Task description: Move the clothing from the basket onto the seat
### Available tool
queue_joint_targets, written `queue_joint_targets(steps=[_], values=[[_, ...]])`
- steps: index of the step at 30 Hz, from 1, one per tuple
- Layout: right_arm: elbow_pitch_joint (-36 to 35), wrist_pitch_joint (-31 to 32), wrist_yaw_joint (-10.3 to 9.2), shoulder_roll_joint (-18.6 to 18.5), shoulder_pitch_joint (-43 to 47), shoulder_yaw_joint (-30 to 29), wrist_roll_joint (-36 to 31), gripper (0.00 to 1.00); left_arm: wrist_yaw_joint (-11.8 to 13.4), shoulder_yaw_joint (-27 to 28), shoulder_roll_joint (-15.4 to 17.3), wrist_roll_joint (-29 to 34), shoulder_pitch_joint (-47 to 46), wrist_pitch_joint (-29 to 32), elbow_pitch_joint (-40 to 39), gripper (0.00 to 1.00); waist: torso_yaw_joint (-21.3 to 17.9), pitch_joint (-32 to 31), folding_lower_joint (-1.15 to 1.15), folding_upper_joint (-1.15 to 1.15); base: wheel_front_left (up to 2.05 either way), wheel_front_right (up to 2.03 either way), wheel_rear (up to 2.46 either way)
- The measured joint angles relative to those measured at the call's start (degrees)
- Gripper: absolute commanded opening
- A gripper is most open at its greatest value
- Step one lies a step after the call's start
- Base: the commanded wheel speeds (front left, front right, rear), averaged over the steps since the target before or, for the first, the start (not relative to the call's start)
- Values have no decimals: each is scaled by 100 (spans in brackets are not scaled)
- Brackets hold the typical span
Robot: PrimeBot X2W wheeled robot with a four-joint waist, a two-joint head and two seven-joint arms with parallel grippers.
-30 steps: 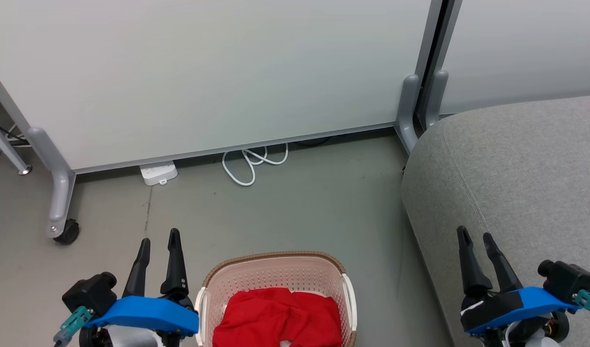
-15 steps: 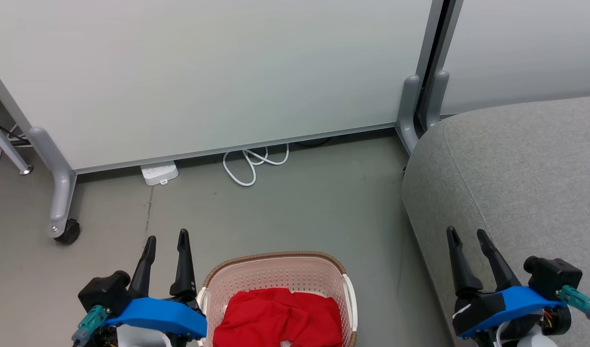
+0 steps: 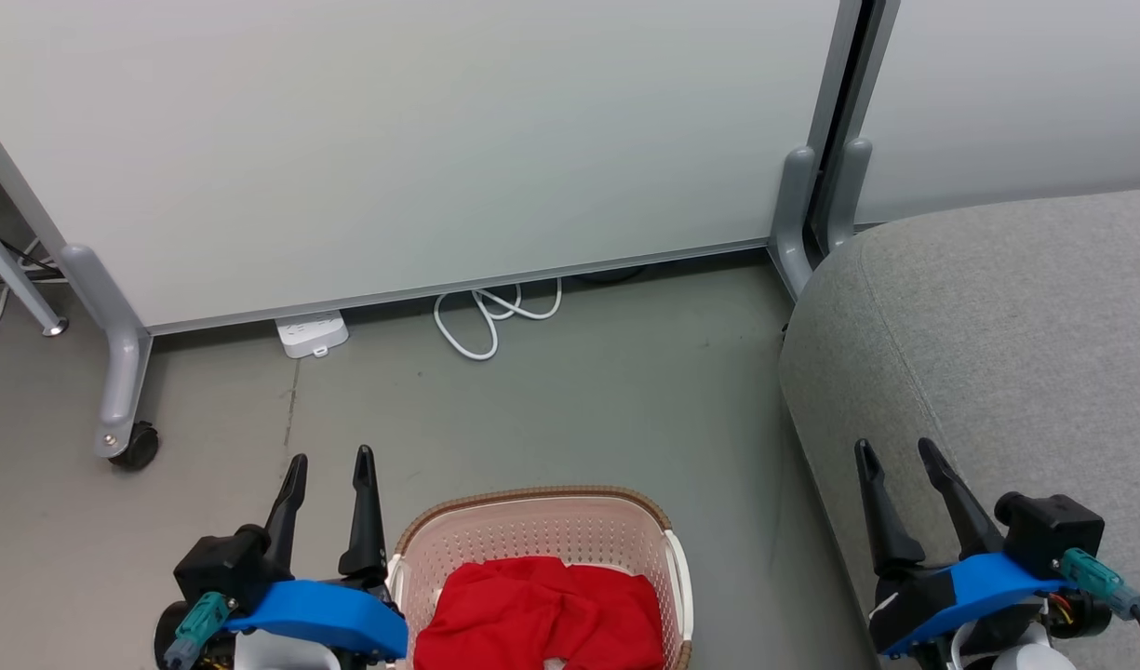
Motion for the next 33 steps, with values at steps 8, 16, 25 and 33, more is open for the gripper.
queue_joint_targets(steps=[8, 16, 25, 33], values=[[-13, -70, 0, -3, 0, -18, -358, 100, 2, -3, 4, 188, -1, -81, 110, 100, 17, -17, 0, 0, 0, 0, 0], [-11, -164, 1, -8, -2, -13, -713, 100, 30, -46, 7, 435, -1, -183, 146, 100, 25, -24, 0, 0, 0, 0, 0], [4, -235, 7, -11, -51, 7, -993, 100, 30, -107, 9, 703, -10, -254, 161, 100, 32, -17, 0, 0, 0, 0, 0], [40, -246, 7, -12, -54, 19, -987, 100, 31, -105, 10, 700, -11, -254, 166, 100, 29, -21, 0, 0, 0, 0, 0]])
